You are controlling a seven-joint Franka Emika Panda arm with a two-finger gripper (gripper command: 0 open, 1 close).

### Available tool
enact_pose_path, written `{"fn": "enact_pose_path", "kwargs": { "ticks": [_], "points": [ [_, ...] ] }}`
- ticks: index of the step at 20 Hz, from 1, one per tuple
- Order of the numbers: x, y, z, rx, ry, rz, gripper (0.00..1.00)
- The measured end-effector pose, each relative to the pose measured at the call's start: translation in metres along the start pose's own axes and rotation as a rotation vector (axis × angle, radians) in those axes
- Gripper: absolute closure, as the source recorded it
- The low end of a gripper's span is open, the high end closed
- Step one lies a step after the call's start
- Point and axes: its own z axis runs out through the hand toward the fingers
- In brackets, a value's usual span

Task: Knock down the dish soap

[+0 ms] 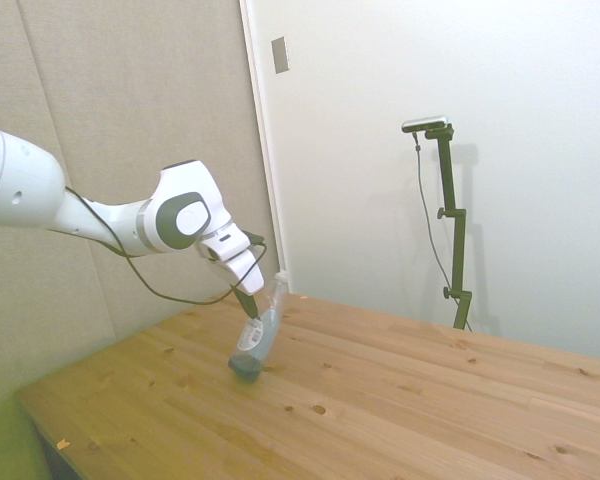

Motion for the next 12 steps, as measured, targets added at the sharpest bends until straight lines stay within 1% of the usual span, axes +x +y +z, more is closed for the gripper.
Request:
{"fn": "enact_pose_path", "kwargs": {
  "ticks": [4, 7, 12],
  "points": [
    [0.026, -0.019, 0.013, 0.024, 0.018, 0.027, 1.0],
    [0.042, -0.032, 0.019, 0.041, 0.047, 0.028, 1.0],
    [0.074, -0.051, 0.023, 0.058, 0.083, 0.057, 1.0]
  ]
}}
